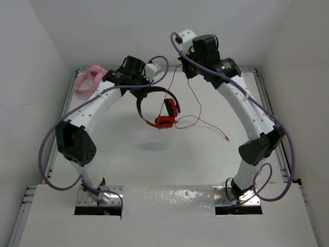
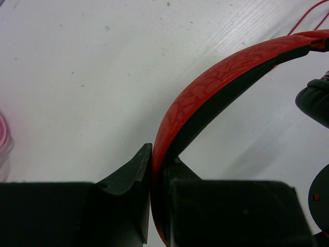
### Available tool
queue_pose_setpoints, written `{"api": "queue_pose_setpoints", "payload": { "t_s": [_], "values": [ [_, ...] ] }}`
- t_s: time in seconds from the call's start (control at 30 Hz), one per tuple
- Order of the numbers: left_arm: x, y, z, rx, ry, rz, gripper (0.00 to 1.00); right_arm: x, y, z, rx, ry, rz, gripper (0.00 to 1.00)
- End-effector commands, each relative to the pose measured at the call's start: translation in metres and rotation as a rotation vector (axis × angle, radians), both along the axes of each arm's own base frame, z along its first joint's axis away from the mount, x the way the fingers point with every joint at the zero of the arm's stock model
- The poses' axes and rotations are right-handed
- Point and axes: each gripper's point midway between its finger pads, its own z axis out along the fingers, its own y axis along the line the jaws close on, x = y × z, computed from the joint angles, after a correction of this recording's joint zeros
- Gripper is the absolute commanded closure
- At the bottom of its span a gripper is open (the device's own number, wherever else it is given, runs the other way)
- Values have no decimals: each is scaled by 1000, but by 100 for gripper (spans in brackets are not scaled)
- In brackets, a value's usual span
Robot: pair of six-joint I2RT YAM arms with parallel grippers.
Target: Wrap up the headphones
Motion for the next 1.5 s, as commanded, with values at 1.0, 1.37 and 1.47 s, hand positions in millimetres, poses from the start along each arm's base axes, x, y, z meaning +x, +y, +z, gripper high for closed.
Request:
{"api": "queue_pose_setpoints", "payload": {
  "t_s": [1.0,1.37,1.47],
  "values": [
    [-5,-41,1,-310,144,161,100,-70,69,23,-10,-269,234,100],
    [-28,-51,20,-328,145,-26,100,-25,36,17,-23,-257,30,100],
    [-36,-51,18,-315,152,-72,100,-6,10,17,72,-223,-58,100]
  ]
}}
